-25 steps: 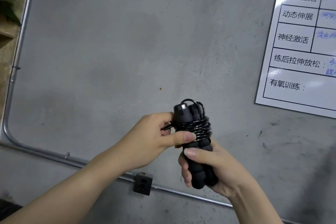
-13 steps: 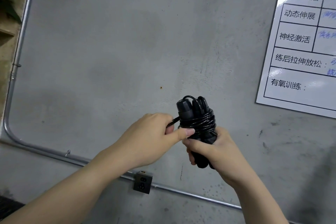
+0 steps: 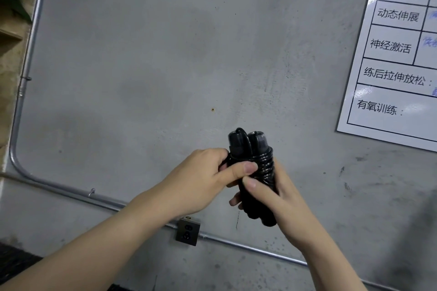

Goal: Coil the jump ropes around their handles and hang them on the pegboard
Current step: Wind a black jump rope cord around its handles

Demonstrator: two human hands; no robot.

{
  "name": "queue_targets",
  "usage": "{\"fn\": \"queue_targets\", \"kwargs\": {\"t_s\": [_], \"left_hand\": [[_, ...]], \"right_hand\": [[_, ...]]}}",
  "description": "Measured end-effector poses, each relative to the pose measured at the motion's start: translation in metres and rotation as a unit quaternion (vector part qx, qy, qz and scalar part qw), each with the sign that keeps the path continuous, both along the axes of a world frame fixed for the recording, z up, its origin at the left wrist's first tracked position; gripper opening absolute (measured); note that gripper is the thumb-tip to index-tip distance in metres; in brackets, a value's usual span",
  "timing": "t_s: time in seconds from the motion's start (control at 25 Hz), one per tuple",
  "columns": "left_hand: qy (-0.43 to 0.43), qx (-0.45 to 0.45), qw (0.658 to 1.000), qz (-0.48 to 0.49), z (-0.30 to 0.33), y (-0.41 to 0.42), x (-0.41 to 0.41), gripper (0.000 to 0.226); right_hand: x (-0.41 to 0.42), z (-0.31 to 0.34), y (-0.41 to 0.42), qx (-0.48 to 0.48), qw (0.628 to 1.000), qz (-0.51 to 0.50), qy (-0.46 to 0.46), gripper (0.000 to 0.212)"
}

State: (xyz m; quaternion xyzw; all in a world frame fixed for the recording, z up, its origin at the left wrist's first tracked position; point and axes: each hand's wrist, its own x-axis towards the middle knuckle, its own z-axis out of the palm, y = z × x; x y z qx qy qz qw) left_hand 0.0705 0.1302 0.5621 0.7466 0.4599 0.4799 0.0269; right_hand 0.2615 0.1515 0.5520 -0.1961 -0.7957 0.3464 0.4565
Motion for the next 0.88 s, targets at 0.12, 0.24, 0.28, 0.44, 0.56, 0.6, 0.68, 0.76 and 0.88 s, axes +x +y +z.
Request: {"fn": "queue_targets", "kwargs": {"t_s": [0.12,0.24,0.28,0.44,0.56,0.6,0.68,0.76,0.88], "left_hand": [[0.016,-0.013,0.999,-0.041,-0.002,0.001,0.002,0.084],[0.018,-0.02,0.998,-0.054,-0.001,0.0,0.0,0.08],[0.021,-0.022,0.998,-0.057,0.001,-0.002,0.001,0.078],[0.018,-0.05,0.993,-0.101,-0.001,0.0,0.004,0.082],[-0.002,-0.08,0.988,-0.135,-0.004,0.004,0.002,0.084],[-0.004,-0.089,0.986,-0.141,-0.004,0.003,0.001,0.085],[0.0,-0.097,0.986,-0.136,-0.002,0.001,-0.001,0.086],[0.003,-0.087,0.99,-0.112,-0.002,0.0,0.0,0.084],[-0.009,-0.053,0.998,-0.034,0.003,-0.006,0.003,0.067]], "right_hand": [[-0.002,-0.007,0.003,-0.054,0.998,0.029,0.028,0.07],[-0.008,-0.008,0.007,-0.07,0.996,0.043,0.042,0.09],[-0.008,-0.007,0.007,-0.072,0.995,0.047,0.049,0.091],[-0.008,-0.002,0.007,-0.049,0.995,0.06,0.057,0.081],[-0.009,-0.001,0.007,-0.028,0.997,0.05,0.049,0.078],[-0.009,-0.002,0.006,-0.032,0.997,0.054,0.052,0.078],[-0.009,-0.002,0.004,-0.049,0.995,0.061,0.056,0.07],[-0.009,-0.001,0.004,-0.064,0.995,0.057,0.052,0.065],[-0.009,0.002,0.007,-0.091,0.993,0.045,0.057,0.069]]}}
